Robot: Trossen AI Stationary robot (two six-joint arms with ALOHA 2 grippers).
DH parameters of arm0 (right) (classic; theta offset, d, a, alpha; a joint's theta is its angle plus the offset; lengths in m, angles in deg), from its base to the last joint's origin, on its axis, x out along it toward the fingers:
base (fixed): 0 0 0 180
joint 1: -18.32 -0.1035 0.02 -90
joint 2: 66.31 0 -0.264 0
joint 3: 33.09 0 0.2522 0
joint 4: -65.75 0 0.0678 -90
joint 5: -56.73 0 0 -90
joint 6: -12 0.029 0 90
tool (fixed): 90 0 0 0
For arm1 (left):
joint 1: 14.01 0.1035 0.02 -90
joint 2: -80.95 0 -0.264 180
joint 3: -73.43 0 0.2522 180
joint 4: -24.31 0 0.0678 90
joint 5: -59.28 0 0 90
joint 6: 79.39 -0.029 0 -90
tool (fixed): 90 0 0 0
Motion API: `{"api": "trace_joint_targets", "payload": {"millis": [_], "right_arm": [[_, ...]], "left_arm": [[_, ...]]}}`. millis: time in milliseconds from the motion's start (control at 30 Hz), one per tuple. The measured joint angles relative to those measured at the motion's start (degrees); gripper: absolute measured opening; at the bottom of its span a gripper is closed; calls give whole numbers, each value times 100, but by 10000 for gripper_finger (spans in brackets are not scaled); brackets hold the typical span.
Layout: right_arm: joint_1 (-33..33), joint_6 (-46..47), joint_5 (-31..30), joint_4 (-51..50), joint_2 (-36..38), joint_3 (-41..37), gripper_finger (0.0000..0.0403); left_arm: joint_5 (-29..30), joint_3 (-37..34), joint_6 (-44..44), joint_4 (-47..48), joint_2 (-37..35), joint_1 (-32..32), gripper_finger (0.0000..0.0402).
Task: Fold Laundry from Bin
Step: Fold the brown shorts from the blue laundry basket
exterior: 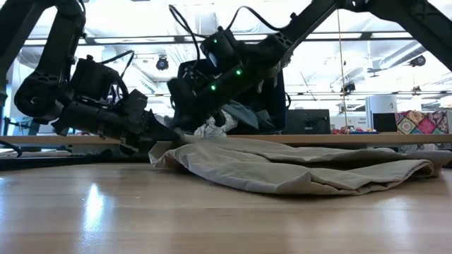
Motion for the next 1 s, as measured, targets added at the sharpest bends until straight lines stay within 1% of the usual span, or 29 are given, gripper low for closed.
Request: {"api": "trace_joint_targets", "payload": {"millis": [100,200,500,633,733,900,1000], "right_arm": [[41,376,263,-14,0,257,15],[65,500,311,-250,2,459,15],[128,498,276,-361,-91,455,14],[128,487,314,-419,-189,450,15],[128,568,363,-323,-240,457,36],[128,571,549,-311,-243,455,100],[135,625,637,-285,-243,455,135]], "left_arm": [[12,0,30,-6,0,0,278],[26,0,176,-34,-15,20,278],[46,-13,707,-44,-212,76,278],[44,-15,1106,-45,-260,137,278],[43,-35,1287,-44,-262,163,278],[58,-23,1726,-28,-261,298,278],[220,58,1890,13,-262,354,278]]}}
